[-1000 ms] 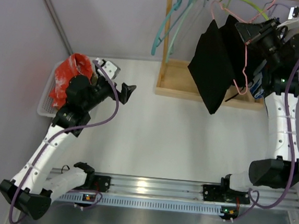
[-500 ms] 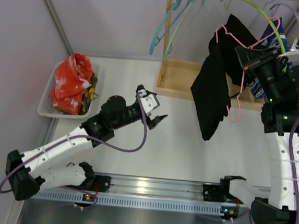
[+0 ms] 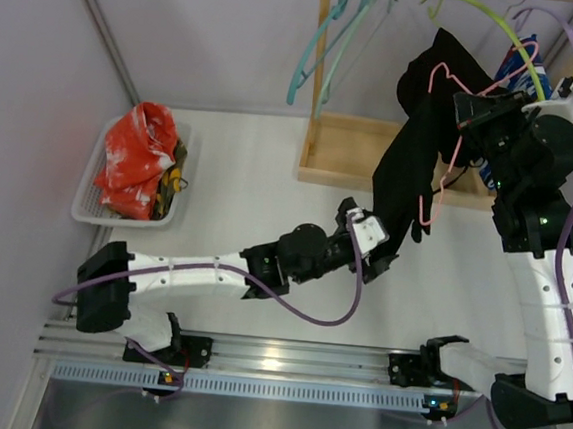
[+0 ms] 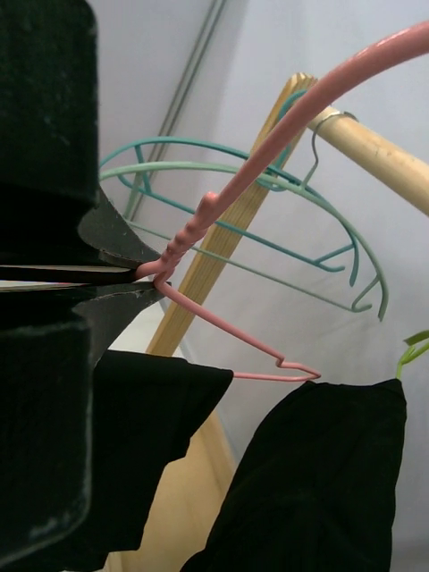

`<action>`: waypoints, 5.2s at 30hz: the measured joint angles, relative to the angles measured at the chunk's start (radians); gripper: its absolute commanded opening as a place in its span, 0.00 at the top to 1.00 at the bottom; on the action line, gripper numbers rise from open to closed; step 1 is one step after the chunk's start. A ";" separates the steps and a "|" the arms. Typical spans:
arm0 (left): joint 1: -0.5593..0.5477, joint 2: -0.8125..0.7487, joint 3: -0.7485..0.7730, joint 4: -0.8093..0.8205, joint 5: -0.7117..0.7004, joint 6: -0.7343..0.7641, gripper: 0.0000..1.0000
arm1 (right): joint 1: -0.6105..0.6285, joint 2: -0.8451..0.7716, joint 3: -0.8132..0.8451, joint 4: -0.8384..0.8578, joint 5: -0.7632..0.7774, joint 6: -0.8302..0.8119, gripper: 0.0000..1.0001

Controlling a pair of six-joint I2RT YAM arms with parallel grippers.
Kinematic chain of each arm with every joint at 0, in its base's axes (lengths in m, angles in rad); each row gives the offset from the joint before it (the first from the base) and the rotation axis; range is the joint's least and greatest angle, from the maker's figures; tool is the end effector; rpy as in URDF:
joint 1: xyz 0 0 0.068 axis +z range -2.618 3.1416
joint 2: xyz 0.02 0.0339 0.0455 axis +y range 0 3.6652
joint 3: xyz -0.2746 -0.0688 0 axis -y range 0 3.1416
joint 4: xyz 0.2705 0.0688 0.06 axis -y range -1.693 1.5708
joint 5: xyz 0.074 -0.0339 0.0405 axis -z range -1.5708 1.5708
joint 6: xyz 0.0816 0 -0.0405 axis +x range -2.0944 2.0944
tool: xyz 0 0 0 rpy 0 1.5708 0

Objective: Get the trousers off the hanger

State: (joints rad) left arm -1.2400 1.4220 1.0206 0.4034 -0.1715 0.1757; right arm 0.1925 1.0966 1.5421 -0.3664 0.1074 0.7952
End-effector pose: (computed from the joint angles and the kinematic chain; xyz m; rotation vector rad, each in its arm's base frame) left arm 0.1451 -0.3796 0.3349 0.9393 1.3104 -0.6977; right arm 0.2642 0.0426 0.5408 0.5396 1.4360 0.7133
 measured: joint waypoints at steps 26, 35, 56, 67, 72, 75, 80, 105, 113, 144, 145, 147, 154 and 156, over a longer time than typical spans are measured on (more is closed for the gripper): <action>0.002 0.229 0.162 0.129 -0.275 0.056 0.16 | 0.036 0.042 0.031 -0.043 0.104 -0.063 1.00; 0.027 0.177 0.111 0.130 -0.272 0.106 0.15 | 0.036 0.042 0.031 -0.035 0.076 -0.063 1.00; 0.105 0.205 0.180 0.126 -0.217 0.111 1.00 | 0.036 0.019 -0.062 0.027 0.000 -0.040 1.00; 0.109 0.130 0.313 0.106 -0.207 0.120 1.00 | 0.036 0.000 -0.248 0.082 -0.084 -0.044 1.00; 0.118 0.130 0.420 0.085 -0.207 0.120 1.00 | 0.037 -0.015 -0.307 0.107 -0.108 -0.056 1.00; 0.121 0.130 0.477 0.078 -0.203 0.120 1.00 | 0.037 -0.022 -0.335 0.121 -0.113 -0.068 1.00; 0.121 0.130 0.563 0.056 -0.187 0.130 1.00 | 0.037 -0.023 -0.372 0.143 -0.117 -0.085 1.00; 0.137 -0.029 0.628 -0.091 -0.270 0.191 1.00 | 0.037 -0.014 -0.561 0.166 -0.105 -0.194 1.00; 0.184 -0.172 0.574 -0.131 -0.321 0.195 1.00 | 0.037 0.018 -0.567 0.166 -0.128 -0.225 1.00; 1.205 -0.367 0.424 -0.207 -0.692 0.099 1.00 | 0.037 0.087 -0.506 0.134 -0.161 -0.261 1.00; 1.223 -0.357 0.416 -0.180 -0.705 0.124 1.00 | 0.037 0.090 -0.506 0.134 -0.164 -0.261 1.00; 1.259 -0.340 0.404 -0.138 -0.713 0.159 1.00 | 0.037 0.090 -0.506 0.133 -0.172 -0.261 1.00; 1.410 -0.215 0.363 -0.045 -0.682 0.216 1.00 | 0.037 0.088 -0.497 0.133 -0.208 -0.270 1.00; 1.445 -0.163 0.362 -0.043 -0.666 0.217 1.00 | 0.037 0.082 -0.495 0.133 -0.215 -0.276 1.00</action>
State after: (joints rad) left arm 0.2050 1.2594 1.3823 0.3603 -0.8375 0.3923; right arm 0.2291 1.1790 1.0470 -0.2337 -0.1078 0.5190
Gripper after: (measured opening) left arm 0.047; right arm 0.043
